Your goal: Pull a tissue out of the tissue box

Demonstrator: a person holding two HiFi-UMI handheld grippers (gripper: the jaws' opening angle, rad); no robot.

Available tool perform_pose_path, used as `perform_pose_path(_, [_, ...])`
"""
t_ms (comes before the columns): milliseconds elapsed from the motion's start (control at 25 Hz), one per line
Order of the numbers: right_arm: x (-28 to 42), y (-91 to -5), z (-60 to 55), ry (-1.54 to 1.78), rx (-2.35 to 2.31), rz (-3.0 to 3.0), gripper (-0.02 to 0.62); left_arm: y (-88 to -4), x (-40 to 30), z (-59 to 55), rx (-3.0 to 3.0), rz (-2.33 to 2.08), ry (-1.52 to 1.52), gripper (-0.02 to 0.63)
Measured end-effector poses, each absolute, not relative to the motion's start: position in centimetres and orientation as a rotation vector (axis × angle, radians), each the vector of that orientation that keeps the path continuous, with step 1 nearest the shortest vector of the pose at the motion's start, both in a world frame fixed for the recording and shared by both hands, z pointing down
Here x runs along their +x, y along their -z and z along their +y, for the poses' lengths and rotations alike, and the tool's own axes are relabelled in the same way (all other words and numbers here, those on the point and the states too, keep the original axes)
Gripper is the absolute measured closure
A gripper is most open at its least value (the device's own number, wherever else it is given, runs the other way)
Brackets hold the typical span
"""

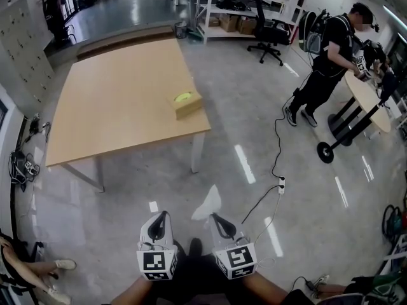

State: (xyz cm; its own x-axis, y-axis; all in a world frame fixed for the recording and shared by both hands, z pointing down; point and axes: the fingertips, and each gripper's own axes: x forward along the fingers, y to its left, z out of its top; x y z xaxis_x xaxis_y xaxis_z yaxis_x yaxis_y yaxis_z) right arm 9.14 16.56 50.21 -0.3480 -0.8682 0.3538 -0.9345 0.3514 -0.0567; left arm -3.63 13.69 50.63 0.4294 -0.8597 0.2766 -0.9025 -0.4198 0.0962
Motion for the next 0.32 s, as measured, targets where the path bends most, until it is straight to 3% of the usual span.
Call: perform_pose_path(320, [9.37, -50.32, 16.32, -0.378, 1.618, -2.357, 0.601, -50.45, -3.45, 13.41, 2.461, -1.543, -0.273, 0.588])
